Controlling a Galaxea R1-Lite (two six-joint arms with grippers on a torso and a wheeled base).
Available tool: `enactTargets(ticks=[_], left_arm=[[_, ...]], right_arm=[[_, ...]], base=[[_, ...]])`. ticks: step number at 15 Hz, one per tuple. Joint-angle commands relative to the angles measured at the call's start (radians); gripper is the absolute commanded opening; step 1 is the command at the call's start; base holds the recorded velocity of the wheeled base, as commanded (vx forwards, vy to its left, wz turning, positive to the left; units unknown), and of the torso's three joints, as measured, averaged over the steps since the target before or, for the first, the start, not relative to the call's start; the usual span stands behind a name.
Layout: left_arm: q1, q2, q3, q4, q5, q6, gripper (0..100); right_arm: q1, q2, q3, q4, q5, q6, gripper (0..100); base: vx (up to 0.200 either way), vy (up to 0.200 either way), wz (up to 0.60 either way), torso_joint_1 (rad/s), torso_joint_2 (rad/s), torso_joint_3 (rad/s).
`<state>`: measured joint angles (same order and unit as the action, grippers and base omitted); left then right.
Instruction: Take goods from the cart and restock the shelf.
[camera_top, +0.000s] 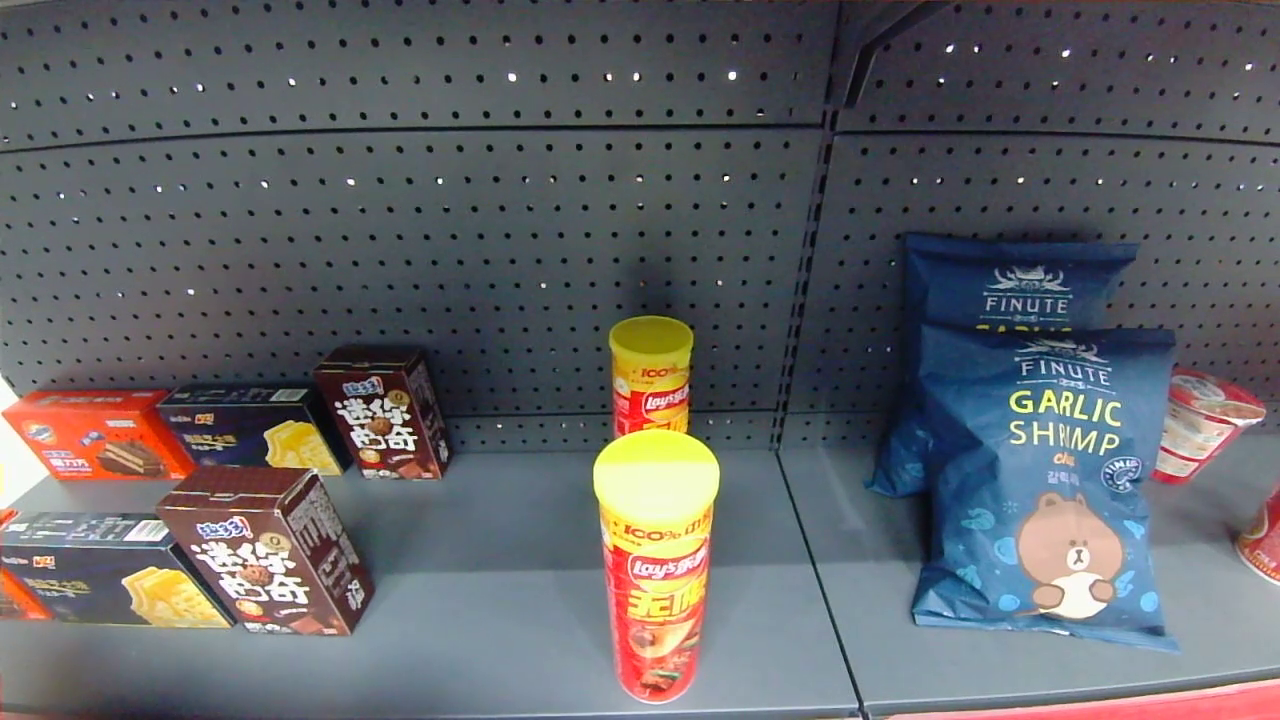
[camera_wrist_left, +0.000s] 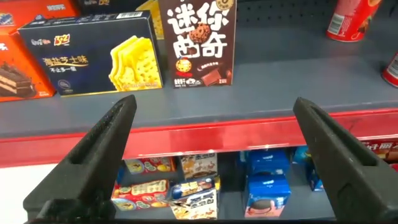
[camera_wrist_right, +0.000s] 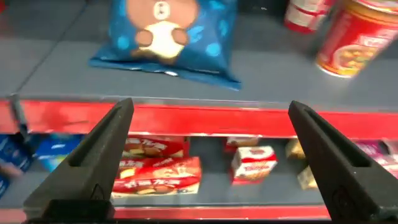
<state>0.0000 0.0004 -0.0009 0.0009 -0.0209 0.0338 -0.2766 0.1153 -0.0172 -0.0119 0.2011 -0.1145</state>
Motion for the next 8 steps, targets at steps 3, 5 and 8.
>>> enactTargets(ticks=[3, 5, 8], left_arm=[[0.0, 0.0, 0.001, -0.001, 0.001, -0.002, 100], [0.0, 0.0, 0.001, -0.001, 0.001, -0.002, 100], [0.002, 0.0, 0.001, -0.001, 0.022, -0.002, 100]], right_arm=[[-0.081, -0.115, -0.001, -0.01, -0.015, -0.001, 100], [-0.093, -0.115, 0.0, -0.016, -0.141, 0.039, 100], [-0.156, -0.092, -0.001, -0.008, -0.276, 0.049, 100]], base=[[0.0, 0.0, 0.0, 0.0, 0.0, 0.0], [0.0, 0.0, 0.0, 0.0, 0.0, 0.0], [0.0, 0.0, 0.0, 0.0, 0.0, 0.0]])
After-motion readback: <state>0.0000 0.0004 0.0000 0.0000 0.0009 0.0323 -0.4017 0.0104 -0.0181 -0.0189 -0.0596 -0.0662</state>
